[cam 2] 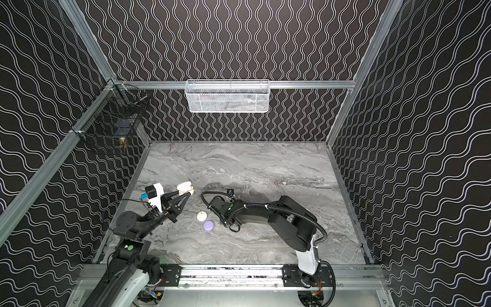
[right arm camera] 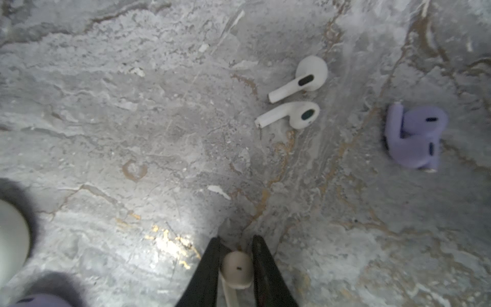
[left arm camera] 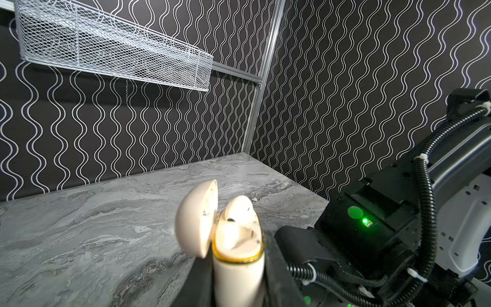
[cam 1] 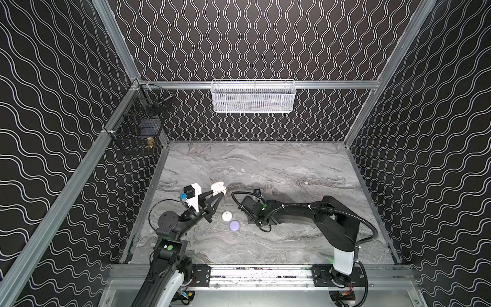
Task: Insert the wireless bluetooth earbuds into the charging case
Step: 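Close the right gripper on the cream earbud's stem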
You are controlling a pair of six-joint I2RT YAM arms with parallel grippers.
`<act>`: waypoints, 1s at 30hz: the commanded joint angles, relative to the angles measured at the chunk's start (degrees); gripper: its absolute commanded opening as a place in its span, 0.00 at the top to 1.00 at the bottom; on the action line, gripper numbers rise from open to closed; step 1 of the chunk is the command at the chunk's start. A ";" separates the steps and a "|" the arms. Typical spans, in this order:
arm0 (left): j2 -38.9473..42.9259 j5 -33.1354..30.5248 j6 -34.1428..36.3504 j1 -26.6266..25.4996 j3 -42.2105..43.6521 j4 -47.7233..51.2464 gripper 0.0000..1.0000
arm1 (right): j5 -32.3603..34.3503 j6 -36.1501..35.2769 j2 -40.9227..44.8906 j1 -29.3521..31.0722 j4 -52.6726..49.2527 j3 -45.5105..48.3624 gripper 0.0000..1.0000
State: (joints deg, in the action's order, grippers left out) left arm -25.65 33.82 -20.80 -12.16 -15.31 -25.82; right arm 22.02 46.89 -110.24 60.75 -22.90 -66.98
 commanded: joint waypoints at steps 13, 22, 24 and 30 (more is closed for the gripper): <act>0.19 0.14 0.90 -0.03 -0.77 -0.89 1.00 | -1.93 0.83 0.20 0.86 -3.85 0.69 0.72; 0.16 0.28 0.78 -0.01 -0.70 -1.07 1.00 | -1.73 1.25 0.54 0.94 -3.12 1.17 0.81; 0.07 0.52 0.78 -0.04 -0.76 -1.24 1.00 | -1.57 1.51 1.14 1.03 -2.53 1.73 0.81; -0.54 1.18 0.56 -0.03 -0.65 -2.29 1.00 | 0.57 2.76 6.01 1.12 -0.52 3.58 0.83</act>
State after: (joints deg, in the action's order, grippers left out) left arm -25.98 33.76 -20.78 -12.16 -15.40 -25.76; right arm 21.41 47.75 -106.17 61.82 -23.40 -63.86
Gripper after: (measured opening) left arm 0.221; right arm 0.188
